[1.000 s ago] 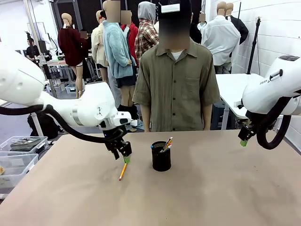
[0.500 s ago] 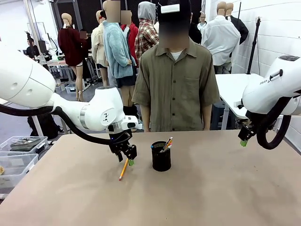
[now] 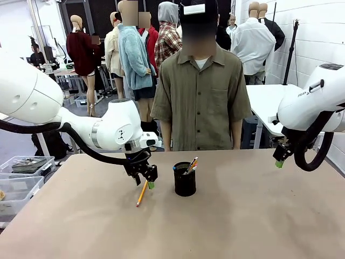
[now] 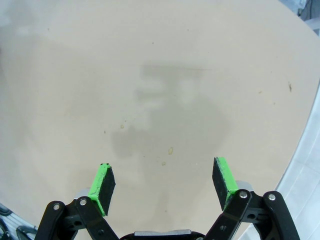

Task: Place the pens into the pen holder.
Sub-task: Pick up a writing instrument from the table and place it into the Pen holder.

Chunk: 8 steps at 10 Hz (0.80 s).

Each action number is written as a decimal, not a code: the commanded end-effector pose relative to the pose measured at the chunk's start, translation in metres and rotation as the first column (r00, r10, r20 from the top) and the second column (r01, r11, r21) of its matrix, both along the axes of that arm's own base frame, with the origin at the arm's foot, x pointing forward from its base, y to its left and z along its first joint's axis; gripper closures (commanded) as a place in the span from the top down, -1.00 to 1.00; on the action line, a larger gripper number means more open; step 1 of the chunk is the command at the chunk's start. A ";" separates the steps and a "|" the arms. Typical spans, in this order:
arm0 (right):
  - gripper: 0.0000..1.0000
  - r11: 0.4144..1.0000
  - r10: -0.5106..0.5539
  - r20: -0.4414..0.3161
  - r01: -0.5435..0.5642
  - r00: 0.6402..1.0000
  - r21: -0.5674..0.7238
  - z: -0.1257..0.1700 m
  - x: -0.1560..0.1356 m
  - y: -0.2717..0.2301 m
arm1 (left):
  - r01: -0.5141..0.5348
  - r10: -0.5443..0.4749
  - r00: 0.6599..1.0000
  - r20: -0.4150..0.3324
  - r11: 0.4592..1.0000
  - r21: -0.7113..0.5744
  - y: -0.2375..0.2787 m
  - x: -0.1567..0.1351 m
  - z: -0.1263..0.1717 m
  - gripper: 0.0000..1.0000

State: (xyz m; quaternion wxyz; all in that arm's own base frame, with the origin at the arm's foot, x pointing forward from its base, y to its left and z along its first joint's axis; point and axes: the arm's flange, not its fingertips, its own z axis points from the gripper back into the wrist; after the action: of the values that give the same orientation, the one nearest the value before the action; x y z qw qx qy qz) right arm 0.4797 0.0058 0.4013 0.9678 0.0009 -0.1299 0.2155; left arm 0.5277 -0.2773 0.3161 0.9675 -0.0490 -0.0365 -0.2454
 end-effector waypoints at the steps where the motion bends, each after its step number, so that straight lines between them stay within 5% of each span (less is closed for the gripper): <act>1: 0.94 1.000 0.010 0.005 -0.010 1.000 -0.011 -0.003 -0.001 -0.002 | -0.049 0.049 0.999 0.009 0.999 -0.007 -0.001 0.006 -0.005 0.35; 4: 0.94 1.000 0.010 0.005 -0.010 1.000 -0.011 -0.003 -0.001 -0.002 | -0.073 0.073 0.997 0.004 0.997 0.024 -0.002 0.011 -0.011 0.35; 5: 0.94 1.000 0.010 0.005 -0.010 1.000 -0.011 -0.003 -0.001 -0.002 | -0.070 0.070 0.998 0.003 0.997 0.023 -0.002 0.011 -0.011 0.14; 8: 0.94 1.000 0.010 0.005 -0.010 1.000 -0.011 -0.003 -0.001 -0.002 | -0.075 0.075 0.997 0.007 0.995 0.069 -0.006 0.007 -0.010 -1.00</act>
State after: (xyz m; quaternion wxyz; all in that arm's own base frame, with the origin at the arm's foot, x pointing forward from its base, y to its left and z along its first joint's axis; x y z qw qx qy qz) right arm 0.4797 0.0058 0.4013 0.9678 0.0009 -0.1299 0.2155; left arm 0.5356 -0.2767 0.3089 0.9738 -0.0383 -0.0353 -0.2212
